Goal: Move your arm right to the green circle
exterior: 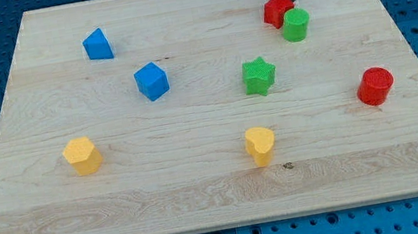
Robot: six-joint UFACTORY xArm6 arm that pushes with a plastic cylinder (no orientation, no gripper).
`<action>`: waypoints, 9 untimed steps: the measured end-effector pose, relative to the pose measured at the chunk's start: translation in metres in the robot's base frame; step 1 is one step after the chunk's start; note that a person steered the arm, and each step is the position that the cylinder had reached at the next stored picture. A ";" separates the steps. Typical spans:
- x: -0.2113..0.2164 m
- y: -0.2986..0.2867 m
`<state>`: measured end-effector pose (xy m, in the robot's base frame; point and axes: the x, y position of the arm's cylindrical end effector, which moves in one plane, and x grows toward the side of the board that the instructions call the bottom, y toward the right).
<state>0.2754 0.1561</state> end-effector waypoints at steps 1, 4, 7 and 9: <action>0.000 0.000; 0.000 0.026; 0.031 0.048; 0.048 0.048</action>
<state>0.3230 0.2040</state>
